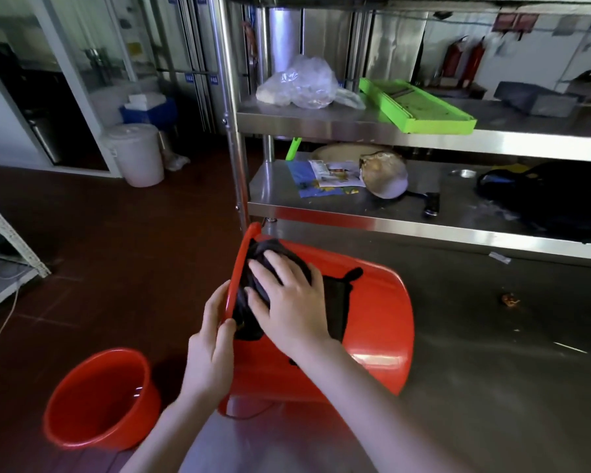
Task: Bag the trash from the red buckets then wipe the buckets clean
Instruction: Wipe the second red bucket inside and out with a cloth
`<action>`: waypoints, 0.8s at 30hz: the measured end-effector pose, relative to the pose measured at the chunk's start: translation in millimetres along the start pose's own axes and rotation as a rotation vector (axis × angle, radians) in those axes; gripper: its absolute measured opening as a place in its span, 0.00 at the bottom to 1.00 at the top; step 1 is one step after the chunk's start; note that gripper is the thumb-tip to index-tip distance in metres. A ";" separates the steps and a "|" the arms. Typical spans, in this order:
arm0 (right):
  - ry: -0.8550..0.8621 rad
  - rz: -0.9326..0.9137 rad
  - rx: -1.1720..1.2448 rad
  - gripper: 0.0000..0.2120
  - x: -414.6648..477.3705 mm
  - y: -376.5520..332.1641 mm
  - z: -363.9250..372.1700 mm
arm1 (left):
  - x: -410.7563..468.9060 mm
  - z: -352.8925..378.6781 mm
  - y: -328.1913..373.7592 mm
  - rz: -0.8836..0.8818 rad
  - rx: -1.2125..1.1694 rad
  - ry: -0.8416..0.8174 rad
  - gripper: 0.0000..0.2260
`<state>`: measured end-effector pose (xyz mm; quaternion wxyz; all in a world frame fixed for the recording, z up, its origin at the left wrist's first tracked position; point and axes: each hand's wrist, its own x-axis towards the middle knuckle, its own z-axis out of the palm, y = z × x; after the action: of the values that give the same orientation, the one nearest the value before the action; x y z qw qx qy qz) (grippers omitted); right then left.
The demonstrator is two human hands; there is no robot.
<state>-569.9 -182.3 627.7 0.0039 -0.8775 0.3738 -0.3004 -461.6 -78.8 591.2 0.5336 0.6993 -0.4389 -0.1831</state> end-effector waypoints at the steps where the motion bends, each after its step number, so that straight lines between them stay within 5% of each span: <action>1: 0.015 -0.012 0.000 0.20 -6.5 -1.9 0.9 | 8.6 -4.0 5.6 -0.015 -0.006 -0.025 0.20; 6: 0.067 -0.094 0.010 0.20 -46.6 -16.4 12.2 | 89.4 2.9 39.6 -0.180 0.018 -0.028 0.24; 10: 0.087 -0.032 0.004 0.20 -45.8 7.6 4.1 | 85.8 13.7 50.7 -0.109 0.201 0.024 0.21; 13: 0.093 0.290 -0.022 0.18 -30.4 64.9 -22.4 | 51.8 0.4 41.6 -0.075 0.133 0.075 0.19; 17: -0.226 0.733 0.155 0.14 -17.5 139.9 -59.7 | 14.6 -4.1 31.3 -0.068 0.027 0.086 0.17; 24: 0.007 0.083 0.074 0.19 -12.1 12.0 -20.8 | 26.1 27.9 44.2 0.007 0.027 0.101 0.17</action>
<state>-595.3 -178.4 635.6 0.0477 -0.8593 0.3986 -0.3170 -486.0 -118.3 626.7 0.5465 0.7132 -0.4162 -0.1397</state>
